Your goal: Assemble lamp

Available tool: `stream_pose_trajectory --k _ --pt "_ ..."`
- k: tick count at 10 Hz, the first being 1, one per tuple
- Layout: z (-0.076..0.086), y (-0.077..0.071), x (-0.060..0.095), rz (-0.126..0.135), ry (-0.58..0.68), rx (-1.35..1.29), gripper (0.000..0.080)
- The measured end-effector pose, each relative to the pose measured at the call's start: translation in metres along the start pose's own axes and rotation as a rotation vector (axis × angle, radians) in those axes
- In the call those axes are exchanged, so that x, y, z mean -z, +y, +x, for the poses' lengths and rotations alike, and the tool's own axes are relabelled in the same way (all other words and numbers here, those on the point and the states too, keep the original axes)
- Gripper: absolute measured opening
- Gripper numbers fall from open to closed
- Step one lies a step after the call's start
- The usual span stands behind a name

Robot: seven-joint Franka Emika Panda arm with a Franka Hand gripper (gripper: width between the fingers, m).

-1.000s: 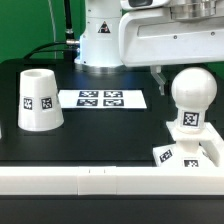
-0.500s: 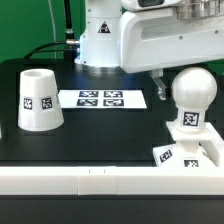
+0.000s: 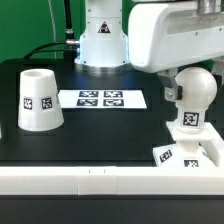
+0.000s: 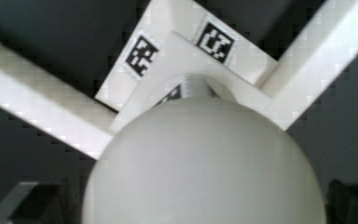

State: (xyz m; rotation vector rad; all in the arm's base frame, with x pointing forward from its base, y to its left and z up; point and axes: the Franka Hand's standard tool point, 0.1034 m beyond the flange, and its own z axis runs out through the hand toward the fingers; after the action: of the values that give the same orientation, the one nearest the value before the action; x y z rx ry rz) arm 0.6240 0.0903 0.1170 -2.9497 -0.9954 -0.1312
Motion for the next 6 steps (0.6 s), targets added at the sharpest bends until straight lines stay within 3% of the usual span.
stream_pose_trajectory --k 4,6 --pt "-0.0025 0.0030 -0.0005 -0.001 -0.002 0.261 0.0699" --pt "-0.0033 0.0052 -0.0002 -0.024 -0.021 0.465 0.0699"
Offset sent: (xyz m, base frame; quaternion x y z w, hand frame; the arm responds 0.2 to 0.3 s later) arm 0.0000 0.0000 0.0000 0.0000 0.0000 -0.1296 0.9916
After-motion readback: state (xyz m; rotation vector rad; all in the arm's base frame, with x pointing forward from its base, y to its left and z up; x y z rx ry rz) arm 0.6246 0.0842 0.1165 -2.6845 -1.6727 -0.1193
